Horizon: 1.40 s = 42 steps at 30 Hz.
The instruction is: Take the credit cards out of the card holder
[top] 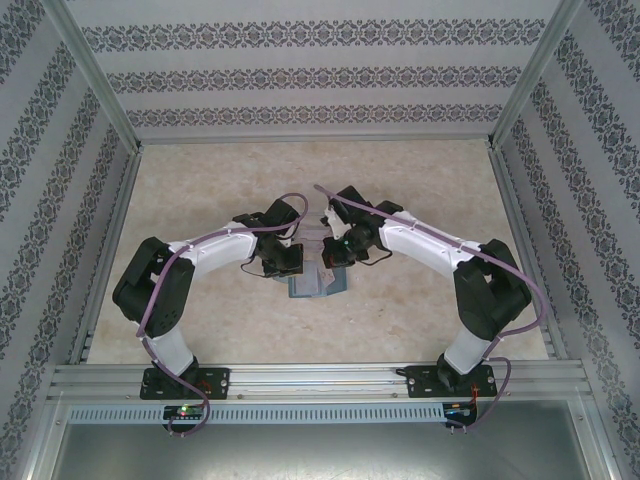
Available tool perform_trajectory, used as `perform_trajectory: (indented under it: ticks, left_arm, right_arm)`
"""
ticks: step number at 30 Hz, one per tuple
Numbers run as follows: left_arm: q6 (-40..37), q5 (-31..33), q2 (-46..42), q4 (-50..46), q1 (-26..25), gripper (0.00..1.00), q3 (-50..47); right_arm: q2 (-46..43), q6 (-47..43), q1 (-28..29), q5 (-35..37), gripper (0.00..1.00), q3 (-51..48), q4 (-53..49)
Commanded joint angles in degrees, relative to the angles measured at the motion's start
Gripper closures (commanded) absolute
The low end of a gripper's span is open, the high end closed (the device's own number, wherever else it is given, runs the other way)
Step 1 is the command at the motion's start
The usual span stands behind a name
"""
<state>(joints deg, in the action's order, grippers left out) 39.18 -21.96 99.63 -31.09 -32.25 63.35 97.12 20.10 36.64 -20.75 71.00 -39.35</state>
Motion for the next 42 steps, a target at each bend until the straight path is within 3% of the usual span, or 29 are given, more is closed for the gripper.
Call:
perform_trajectory:
  ticks: [1,11,20,42]
  left_arm:
    - [-0.2,1.6,-2.4,-0.6,-0.3,0.97,-0.6]
    - [0.9,2.0,-5.3,1.1,0.9,0.97,-4.4]
    - [2.5,2.4,-7.4,2.8,1.3,0.97,-7.8]
    - [4.4,5.8,-15.1,-0.4,3.6,0.96,-13.4]
  right_arm:
    - [0.2,-11.4,0.6,2.6,0.96,4.1,-6.7]
    - [5.3,-34.8,0.6,6.2,0.96,12.3,-14.4]
    - [15.5,-52.7,0.5,7.9,0.94,28.0,-25.9]
    - [38.9,-68.6,-1.5,11.7,0.94,66.2,-45.4]
